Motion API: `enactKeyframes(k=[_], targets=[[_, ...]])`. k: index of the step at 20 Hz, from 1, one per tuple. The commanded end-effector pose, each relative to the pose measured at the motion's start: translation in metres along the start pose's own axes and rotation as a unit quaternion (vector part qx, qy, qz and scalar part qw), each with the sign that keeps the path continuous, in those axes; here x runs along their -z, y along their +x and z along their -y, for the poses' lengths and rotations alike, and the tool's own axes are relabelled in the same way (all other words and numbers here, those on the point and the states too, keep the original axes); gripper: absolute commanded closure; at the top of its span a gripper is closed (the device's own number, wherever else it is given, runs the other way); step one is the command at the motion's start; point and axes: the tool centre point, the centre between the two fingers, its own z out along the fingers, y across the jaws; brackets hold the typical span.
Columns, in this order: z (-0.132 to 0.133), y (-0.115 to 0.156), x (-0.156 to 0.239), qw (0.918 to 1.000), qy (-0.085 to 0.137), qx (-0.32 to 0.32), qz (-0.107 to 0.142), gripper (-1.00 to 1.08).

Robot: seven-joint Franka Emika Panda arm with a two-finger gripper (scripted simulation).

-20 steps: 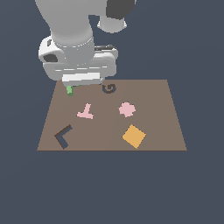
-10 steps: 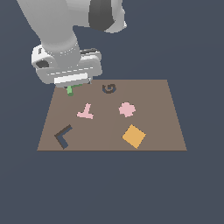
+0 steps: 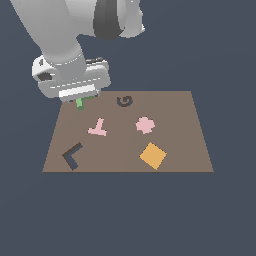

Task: Insert a designated object into the corresponding slot on a board.

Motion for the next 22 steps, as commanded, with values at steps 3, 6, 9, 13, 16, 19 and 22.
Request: enactKeyframes(k=[3, 6, 9, 13, 16, 19, 22], targets=[[0.0, 0.001, 0.0, 1.0, 0.0, 0.001, 0.0, -0.92], [0.001, 0.002, 0.001, 1.0, 0.0, -0.001, 0.0, -0.92], [0.001, 0.001, -0.001, 1.0, 0.0, 0.0, 0.0, -0.92], [0.001, 0.001, -0.011, 1.0, 0.0, -0.001, 0.0, -0.92], [0.001, 0.001, -0.018, 1.0, 0.0, -0.001, 0.0, -0.92], [0.001, 0.001, -0.019, 1.0, 0.0, -0.001, 0.0, 1.08], [0.001, 0.001, -0.019, 1.0, 0.0, -0.001, 0.0, 1.08]])
